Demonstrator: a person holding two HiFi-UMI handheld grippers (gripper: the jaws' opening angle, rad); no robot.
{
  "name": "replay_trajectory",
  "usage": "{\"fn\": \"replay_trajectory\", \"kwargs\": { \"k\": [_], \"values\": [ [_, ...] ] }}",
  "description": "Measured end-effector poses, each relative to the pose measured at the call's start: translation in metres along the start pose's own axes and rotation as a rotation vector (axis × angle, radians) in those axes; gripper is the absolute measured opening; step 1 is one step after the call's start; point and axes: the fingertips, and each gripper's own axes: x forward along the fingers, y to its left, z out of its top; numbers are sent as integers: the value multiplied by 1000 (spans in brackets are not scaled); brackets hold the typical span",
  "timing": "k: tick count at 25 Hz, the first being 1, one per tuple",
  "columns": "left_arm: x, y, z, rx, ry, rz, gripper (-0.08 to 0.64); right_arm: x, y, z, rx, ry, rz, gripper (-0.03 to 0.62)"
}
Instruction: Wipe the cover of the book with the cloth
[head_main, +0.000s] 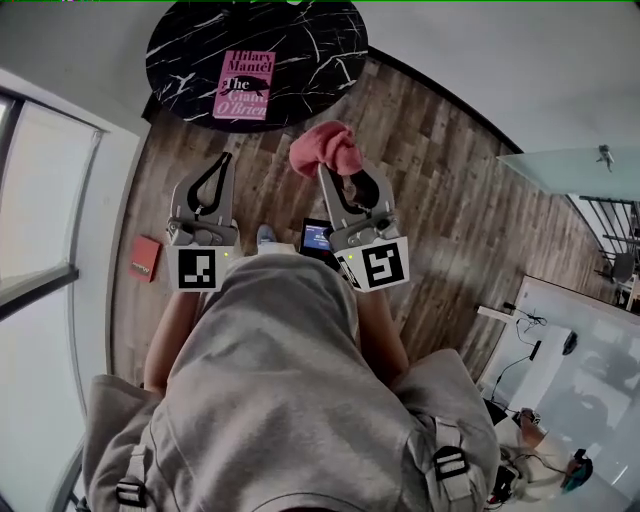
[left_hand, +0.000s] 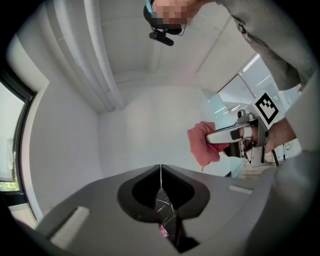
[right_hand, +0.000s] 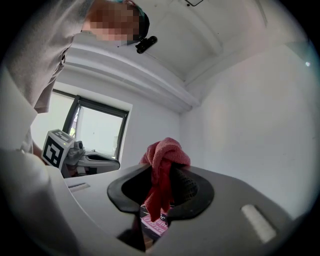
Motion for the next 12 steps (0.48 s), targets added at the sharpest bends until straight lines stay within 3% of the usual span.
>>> {"fn": "replay_trajectory", "kwargs": {
  "k": [3,12],
  "values": [
    [-1,-5,-1,-53,-3,7,6,-6,0,6,-14,1,16,112],
    [-9,-1,-12,-86,10,23,6,-3,11,6,-27,0,44,110]
  ]
}}
